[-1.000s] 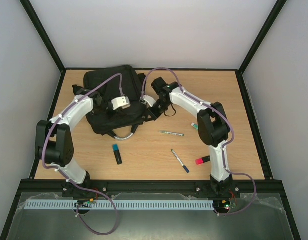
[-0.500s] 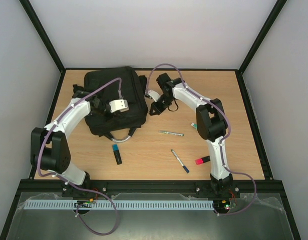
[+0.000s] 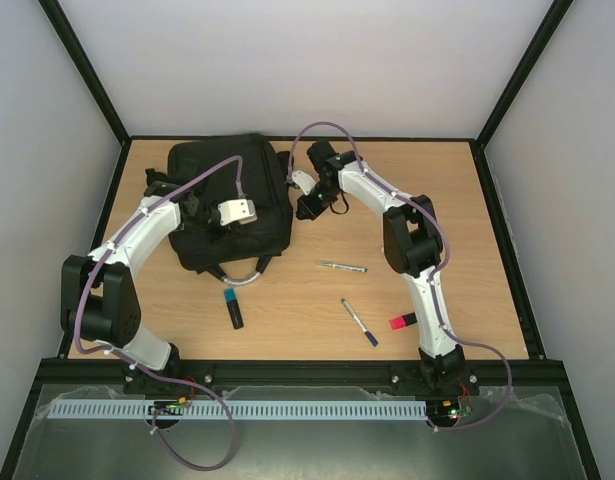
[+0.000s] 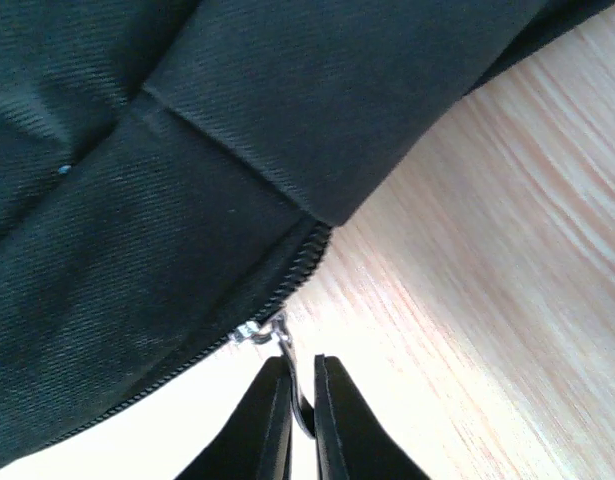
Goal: Pack the student bag
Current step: Zip the student bag at the center of the board.
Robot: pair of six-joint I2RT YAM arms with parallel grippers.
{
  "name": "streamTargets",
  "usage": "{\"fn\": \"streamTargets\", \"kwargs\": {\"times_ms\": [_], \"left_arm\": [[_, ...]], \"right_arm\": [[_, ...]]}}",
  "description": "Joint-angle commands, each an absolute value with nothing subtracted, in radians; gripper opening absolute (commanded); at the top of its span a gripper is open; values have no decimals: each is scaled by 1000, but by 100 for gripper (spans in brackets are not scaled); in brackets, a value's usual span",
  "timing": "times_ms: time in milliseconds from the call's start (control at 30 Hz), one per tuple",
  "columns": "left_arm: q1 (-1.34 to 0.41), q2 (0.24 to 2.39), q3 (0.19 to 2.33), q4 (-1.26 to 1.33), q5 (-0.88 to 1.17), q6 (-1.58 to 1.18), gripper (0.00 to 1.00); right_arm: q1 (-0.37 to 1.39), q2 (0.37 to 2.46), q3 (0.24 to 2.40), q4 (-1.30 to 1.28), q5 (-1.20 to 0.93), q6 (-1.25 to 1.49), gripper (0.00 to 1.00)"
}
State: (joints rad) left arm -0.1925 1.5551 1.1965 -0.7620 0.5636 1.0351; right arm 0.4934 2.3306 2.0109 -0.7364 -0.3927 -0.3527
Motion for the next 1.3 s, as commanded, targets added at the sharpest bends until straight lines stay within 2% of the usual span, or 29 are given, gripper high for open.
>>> {"fn": "streamTargets", "kwargs": {"times_ms": [0, 100, 500, 633, 733, 933, 1000, 1067, 1133, 1200, 1233, 1267], "left_arm": [[-193, 1508, 1183, -814, 587, 1024, 2], [-193, 1509, 1184, -787, 582, 997, 2], [-192, 1504, 1187, -724, 592, 928, 3], [-191, 1486, 1191, -715, 591, 897, 6], [-187, 1467, 1189, -704, 592, 869, 11], [-173, 1437, 1203, -685, 576, 811, 38], [-161, 1427, 1222, -667, 583, 761, 43], [-147, 1421, 1242, -649, 596, 709, 47], [-131, 1416, 1252, -617, 592, 647, 50], [-103, 1410, 1255, -572, 586, 560, 56], [-86, 1407, 1259, -548, 581, 503, 68], [-64, 1407, 1266, -525, 569, 438, 94]], "right_arm": [[477, 2346, 2046, -747, -302, -333, 11], [472, 2320, 2036, -741, -275, -325, 15], [454, 2183, 1945, -736, -258, -313, 16], [443, 2124, 1923, -738, -239, -322, 21], [420, 2075, 1934, -745, -241, -338, 29], [396, 1978, 2012, -746, -171, -375, 48], [396, 1947, 2031, -719, -137, -361, 56], [396, 1915, 2036, -675, -105, -327, 72], [396, 1902, 2031, -631, -54, -269, 98], [396, 1905, 2023, -606, -5, -203, 99], [396, 1904, 2013, -611, -2, -194, 99], [398, 1899, 2000, -618, -7, -190, 99]]}}
